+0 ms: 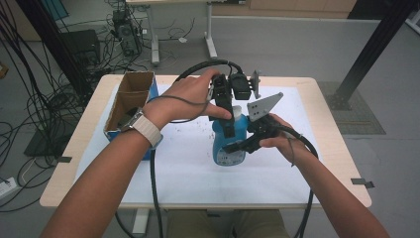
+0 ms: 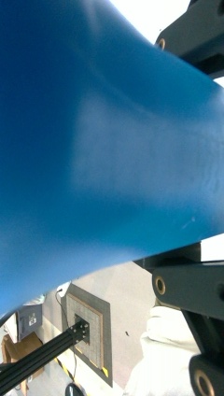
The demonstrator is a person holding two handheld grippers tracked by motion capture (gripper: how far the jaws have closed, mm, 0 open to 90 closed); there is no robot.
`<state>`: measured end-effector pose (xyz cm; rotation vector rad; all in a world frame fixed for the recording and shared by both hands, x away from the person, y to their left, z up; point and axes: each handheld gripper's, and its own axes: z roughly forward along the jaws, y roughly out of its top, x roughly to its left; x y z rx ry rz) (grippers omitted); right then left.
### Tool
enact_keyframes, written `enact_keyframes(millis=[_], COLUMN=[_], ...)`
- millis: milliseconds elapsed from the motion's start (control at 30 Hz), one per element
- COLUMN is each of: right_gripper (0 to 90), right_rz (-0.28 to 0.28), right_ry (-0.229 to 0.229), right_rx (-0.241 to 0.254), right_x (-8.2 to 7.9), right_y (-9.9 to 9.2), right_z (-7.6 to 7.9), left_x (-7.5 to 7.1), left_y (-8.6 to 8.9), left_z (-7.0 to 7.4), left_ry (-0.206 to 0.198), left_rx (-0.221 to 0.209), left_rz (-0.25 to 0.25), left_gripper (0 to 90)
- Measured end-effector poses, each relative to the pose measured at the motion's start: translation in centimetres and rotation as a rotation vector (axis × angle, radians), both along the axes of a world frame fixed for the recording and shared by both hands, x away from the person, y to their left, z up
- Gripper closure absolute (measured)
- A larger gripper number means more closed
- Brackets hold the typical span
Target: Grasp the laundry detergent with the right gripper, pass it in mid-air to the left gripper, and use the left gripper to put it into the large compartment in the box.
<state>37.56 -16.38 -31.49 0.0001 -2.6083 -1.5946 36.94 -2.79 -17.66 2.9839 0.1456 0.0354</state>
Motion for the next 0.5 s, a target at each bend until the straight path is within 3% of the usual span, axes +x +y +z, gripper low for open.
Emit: enact_keyframes(millis=[500], right_gripper=[43.3], right_rz=[0.002], right_ry=[0.0], right_rx=[-0.002], right_x=[0.04], right_y=[0.02], right_z=[-0.03], left_x=[-0.04], left_y=[-0.1], left_z=[-0.01], left_ry=[0.0], left_rx=[-0.002], left_rz=[-0.004], left_gripper=[5.4])
